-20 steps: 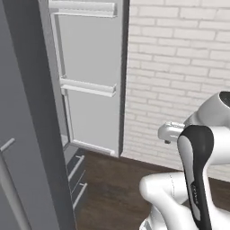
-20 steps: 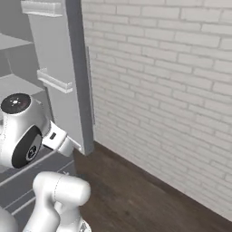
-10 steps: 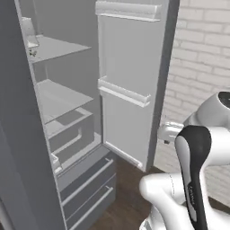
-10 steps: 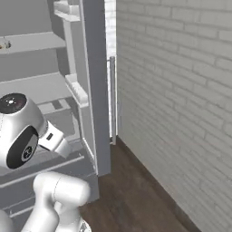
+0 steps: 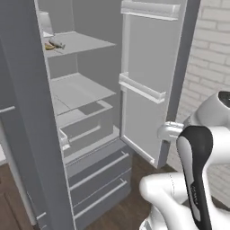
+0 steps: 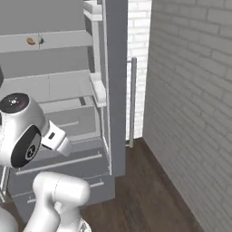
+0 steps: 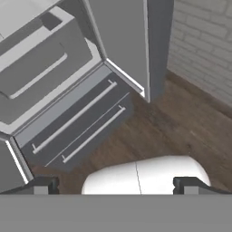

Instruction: Place one sweet potato and one fish in each tupperware on the nearby counter, to pack two identical lunches.

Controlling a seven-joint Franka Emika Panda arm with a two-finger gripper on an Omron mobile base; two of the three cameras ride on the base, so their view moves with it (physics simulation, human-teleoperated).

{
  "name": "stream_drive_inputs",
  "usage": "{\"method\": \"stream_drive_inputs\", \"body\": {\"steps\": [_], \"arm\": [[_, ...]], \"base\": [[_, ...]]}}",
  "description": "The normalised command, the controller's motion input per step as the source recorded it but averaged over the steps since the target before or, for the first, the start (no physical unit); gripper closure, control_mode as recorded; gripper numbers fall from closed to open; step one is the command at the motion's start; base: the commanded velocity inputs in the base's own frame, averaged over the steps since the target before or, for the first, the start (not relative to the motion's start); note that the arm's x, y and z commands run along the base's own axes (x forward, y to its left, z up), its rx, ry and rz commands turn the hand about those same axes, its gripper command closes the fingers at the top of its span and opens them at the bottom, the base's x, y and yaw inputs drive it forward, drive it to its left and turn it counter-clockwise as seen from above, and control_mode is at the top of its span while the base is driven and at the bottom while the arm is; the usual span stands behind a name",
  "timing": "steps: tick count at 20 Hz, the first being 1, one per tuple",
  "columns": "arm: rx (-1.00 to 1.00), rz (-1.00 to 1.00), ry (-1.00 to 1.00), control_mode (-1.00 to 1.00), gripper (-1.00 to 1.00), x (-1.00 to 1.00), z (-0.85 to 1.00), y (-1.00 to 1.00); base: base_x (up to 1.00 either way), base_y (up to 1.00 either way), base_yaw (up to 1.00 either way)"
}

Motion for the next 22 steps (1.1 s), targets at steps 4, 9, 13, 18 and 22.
{"method": "stream_drive_inputs", "body": {"steps": [4, 9, 13, 18, 22], "arm": [[0.0, 0.0, 0.0, 1.0, -1.0, 0.0, 0.0, 0.0], [0.0, 0.0, 0.0, 1.0, -1.0, 0.0, 0.0, 0.0], [0.0, 0.0, 0.0, 1.0, -1.0, 0.0, 0.0, 0.0], [0.0, 0.0, 0.0, 1.0, -1.0, 0.0, 0.0, 0.0], [0.0, 0.0, 0.0, 1.0, -1.0, 0.0, 0.0, 0.0]], "base": [[-0.09, -0.01, 0.36], [0.37, -0.16, 0.58], [0.67, -0.31, 0.57], [0.44, -0.3, 0.31], [0.63, -0.04, 0.03]]}}
